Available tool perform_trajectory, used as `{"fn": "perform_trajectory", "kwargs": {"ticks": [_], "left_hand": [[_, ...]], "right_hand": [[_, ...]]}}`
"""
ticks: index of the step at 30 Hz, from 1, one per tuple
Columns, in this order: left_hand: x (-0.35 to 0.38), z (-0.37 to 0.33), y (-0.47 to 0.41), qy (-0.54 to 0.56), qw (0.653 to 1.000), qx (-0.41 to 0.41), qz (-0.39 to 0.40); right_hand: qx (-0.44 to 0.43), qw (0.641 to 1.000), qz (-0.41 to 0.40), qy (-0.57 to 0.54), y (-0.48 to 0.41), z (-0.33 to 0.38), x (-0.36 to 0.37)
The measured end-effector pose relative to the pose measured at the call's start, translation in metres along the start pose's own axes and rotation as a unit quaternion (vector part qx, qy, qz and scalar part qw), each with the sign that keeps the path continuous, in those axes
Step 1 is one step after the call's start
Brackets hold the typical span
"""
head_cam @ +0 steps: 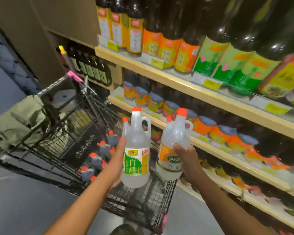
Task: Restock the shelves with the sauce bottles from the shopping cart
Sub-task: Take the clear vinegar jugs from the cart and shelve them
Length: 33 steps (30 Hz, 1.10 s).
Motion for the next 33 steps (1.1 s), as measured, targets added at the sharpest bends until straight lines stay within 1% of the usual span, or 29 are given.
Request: {"fn": "perform_trajectory", "kwargs": {"ticks": [4, 8, 11, 14, 17, 19, 20, 22, 26, 28, 31, 33], "left_hand": [[0.05, 0.0, -0.028, -0.063, 0.994, -0.037, 0.086], [0.111, 0.012, -0.052, -0.11, 0.973, -0.081, 0.185], [0.158, 0.034, -0.063, -0.138, 0.951, -0.12, 0.249], [0.214, 0.066, -0.062, -0.168, 0.916, -0.165, 0.325], [0.272, 0.105, -0.05, -0.16, 0.882, -0.23, 0.38], [0.311, 0.132, -0.037, -0.163, 0.864, -0.221, 0.422], [0.329, 0.146, -0.027, -0.174, 0.85, -0.22, 0.445], [0.362, 0.174, -0.006, -0.203, 0.817, -0.249, 0.479], [0.42, 0.223, 0.031, -0.274, 0.767, -0.272, 0.513], [0.447, 0.245, 0.048, -0.281, 0.746, -0.283, 0.533], [0.483, 0.276, 0.067, -0.293, 0.727, -0.284, 0.553], [0.505, 0.293, 0.078, -0.304, 0.712, -0.278, 0.568]], "right_hand": [[-0.017, 0.994, -0.109, -0.02, 0.042, 0.004, -0.046], [-0.052, 0.974, -0.216, -0.044, 0.099, -0.002, -0.086], [-0.06, 0.946, -0.308, -0.076, 0.151, -0.012, -0.113], [-0.057, 0.913, -0.392, -0.098, 0.209, -0.025, -0.138], [-0.051, 0.871, -0.475, -0.112, 0.275, -0.038, -0.157], [-0.054, 0.843, -0.521, -0.122, 0.32, -0.048, -0.167], [-0.057, 0.829, -0.541, -0.128, 0.342, -0.053, -0.171], [-0.063, 0.804, -0.576, -0.136, 0.385, -0.06, -0.179], [-0.067, 0.756, -0.635, -0.146, 0.463, -0.076, -0.195], [-0.07, 0.738, -0.653, -0.153, 0.495, -0.083, -0.204], [-0.083, 0.715, -0.675, -0.161, 0.537, -0.091, -0.22], [-0.087, 0.708, -0.681, -0.164, 0.56, -0.1, -0.234]]}}
Point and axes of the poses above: each hand's wrist, its own y-axis away from the middle knuckle, its own x-axis out of the palm, z = x × y, the point moved 5 cm from there along -y, towards the middle knuckle, and after that the axes turned 10 degrees about z, right-handed, at the moved point
